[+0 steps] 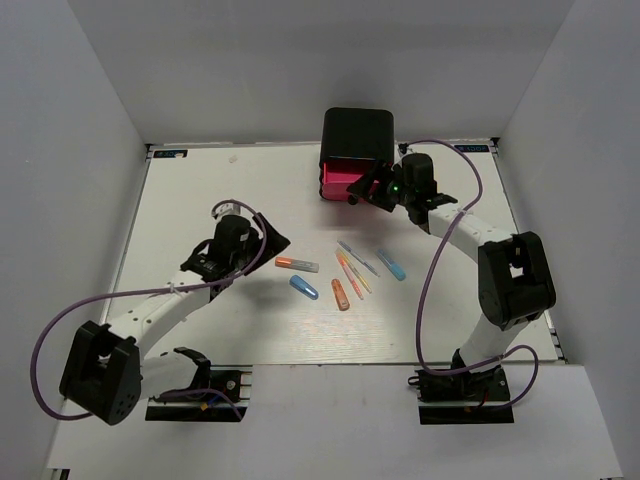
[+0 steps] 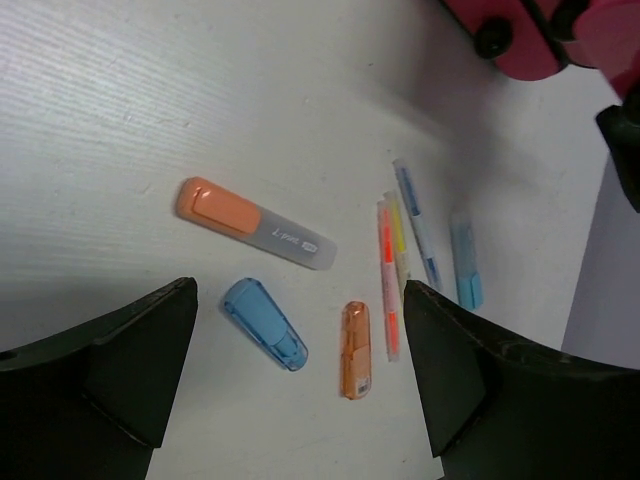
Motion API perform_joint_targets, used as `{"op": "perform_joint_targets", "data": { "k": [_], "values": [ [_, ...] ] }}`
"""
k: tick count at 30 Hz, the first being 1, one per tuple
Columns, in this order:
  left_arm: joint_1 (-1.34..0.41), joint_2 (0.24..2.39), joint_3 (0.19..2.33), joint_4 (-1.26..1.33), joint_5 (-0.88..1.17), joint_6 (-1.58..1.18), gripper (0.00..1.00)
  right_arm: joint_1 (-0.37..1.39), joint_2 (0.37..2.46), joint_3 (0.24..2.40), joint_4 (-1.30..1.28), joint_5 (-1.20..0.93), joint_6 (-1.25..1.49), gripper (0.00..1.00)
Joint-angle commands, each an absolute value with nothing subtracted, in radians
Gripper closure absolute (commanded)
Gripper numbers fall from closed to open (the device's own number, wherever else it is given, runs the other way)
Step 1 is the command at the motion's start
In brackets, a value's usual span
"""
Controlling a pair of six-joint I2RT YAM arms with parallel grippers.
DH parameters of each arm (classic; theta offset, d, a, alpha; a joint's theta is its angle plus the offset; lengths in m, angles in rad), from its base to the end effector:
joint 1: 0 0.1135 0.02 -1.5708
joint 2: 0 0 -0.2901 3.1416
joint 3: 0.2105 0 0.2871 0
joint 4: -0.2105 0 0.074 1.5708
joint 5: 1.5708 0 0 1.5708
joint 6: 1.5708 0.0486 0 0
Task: Sort the stationery into containers
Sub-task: Open the drawer in the storage box, then pick up the pen from the center of the board.
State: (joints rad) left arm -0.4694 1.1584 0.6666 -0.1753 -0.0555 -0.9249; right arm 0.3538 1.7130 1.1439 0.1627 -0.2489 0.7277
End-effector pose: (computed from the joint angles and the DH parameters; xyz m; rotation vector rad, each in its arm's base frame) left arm 0.2472 -0.1224 0.2238 -0.5563 2.2615 -0.6761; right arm 0.4097 0.1641 0.2520 0.2186 2.0783 0.9292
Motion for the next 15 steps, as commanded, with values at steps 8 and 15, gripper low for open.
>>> {"op": "perform_joint_targets", "data": {
  "k": [8, 15],
  "values": [
    [-0.491, 1.31, 0.808, -0.327, -0.126, -1.04, 0.11, 0.351, 1.638, 1.098, 0.134, -0.301, 0.64, 0.16],
    [-0.509, 1.468, 0.905, -0.454, -0.126, -1.129, 0.23, 0.356, 1.514, 0.979, 0.075, -0.365, 0.456, 0.1]
  ]
}}
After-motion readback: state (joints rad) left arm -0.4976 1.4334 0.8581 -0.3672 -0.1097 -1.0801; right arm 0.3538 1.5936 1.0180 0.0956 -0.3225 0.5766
